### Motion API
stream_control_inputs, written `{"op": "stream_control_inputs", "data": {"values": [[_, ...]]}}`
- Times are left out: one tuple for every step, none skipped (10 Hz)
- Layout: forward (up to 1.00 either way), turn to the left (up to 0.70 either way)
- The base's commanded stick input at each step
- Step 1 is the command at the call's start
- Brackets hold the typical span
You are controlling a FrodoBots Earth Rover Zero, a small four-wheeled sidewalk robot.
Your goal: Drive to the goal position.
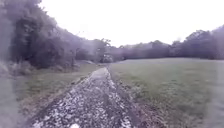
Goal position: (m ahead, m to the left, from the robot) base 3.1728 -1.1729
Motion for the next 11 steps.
{"op": "stream_control_inputs", "data": {"values": [[0.7, 0.0], [0.7, 0.0], [0.7, 0.0], [0.7, 0.0], [0.7, 0.0], [0.7, 0.0], [0.7, 0.03], [0.7, 0.11], [0.7, 0.19], [0.7, 0.26], [0.7, 0.34]]}}
